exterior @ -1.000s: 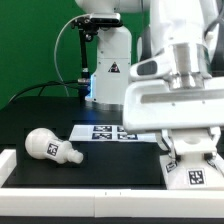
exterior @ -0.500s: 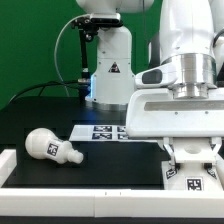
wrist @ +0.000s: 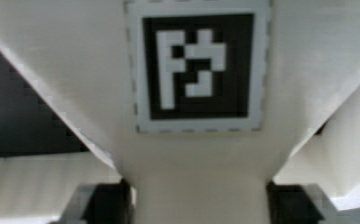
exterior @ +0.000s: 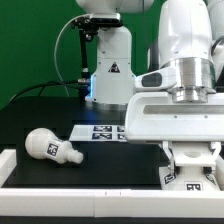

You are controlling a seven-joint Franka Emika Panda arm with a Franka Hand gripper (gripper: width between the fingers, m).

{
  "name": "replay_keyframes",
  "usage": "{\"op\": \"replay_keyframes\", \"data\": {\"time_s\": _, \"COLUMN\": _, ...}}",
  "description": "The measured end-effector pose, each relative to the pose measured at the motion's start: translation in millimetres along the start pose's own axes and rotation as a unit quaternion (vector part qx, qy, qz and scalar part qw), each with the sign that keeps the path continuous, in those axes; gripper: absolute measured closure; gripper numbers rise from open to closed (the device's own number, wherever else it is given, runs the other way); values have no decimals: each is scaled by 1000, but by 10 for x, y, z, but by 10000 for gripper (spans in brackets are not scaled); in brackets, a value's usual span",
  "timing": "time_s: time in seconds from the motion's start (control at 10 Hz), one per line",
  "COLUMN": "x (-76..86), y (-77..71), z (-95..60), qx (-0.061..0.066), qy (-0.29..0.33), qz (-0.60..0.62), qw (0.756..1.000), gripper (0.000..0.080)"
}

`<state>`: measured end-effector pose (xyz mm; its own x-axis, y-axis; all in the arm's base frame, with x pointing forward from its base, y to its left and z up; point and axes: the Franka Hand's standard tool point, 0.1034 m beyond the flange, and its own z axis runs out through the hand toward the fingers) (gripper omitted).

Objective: Assemble lamp

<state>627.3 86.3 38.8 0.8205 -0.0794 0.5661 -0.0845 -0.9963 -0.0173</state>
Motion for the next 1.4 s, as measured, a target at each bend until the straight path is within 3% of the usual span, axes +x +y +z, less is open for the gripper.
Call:
{"op": "replay_keyframes", "data": {"time_s": 0.6, "x": -10, "y": -76, "z": 32, "qx": 4, "qy": -8, "qz": -18, "qw": 1000, "gripper": 446}}
{"op": "replay_keyframes", "data": {"time_s": 0.8, "x": -11, "y": -75, "z": 33, "qx": 4, "qy": -8, "qz": -20, "qw": 1000, "gripper": 142}}
{"op": "replay_keyframes", "data": {"time_s": 1.4, "x": 42, "y": -80, "z": -19, "qx": 6, "qy": -18, "qz": -20, "qw": 1000, "gripper": 101}}
